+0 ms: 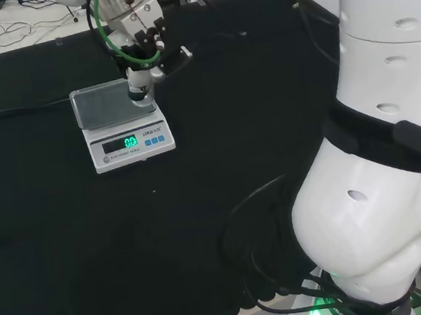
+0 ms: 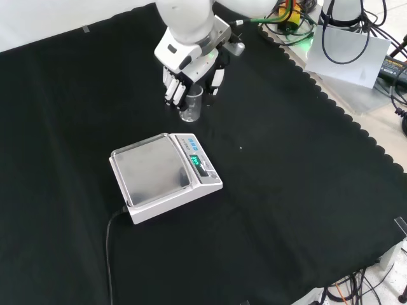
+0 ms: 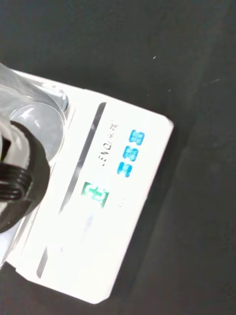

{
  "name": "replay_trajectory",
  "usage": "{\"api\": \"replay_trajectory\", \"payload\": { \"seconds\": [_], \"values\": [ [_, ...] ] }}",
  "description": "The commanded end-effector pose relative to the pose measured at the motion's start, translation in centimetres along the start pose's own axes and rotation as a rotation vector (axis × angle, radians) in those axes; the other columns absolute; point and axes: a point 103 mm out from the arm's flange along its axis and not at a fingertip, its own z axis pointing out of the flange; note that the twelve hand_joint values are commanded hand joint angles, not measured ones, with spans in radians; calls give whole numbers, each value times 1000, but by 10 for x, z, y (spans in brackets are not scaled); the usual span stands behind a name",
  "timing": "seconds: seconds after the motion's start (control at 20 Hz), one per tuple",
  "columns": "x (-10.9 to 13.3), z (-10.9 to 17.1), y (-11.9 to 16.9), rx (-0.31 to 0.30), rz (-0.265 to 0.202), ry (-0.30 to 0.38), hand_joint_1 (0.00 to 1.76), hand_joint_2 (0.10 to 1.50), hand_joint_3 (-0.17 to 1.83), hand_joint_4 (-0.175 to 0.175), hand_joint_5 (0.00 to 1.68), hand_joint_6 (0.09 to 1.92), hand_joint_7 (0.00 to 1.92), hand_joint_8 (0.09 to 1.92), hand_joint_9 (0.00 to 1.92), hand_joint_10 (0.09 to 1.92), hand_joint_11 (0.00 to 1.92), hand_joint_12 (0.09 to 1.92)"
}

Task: Put the beaker on the electronic balance.

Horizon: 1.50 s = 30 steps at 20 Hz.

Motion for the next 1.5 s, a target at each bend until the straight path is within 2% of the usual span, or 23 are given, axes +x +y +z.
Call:
{"api": "replay_trajectory", "payload": {
  "seconds": [0.05,0.5,1.2,1.5],
  "values": [
    [20,4,33,25,-66,-4,1136,1174,0,-175,870,1182,895,913,1068,812,1079,810],
    [28,25,68,68,-94,12,1137,1173,-1,-175,874,1177,902,909,1074,809,1086,809],
    [22,22,76,70,-85,4,1139,1171,-2,-175,878,1170,911,903,1084,807,1097,806],
    [22,29,92,92,-84,6,1139,1170,-2,-175,880,1168,914,901,1086,805,1099,805]
  ]
}}
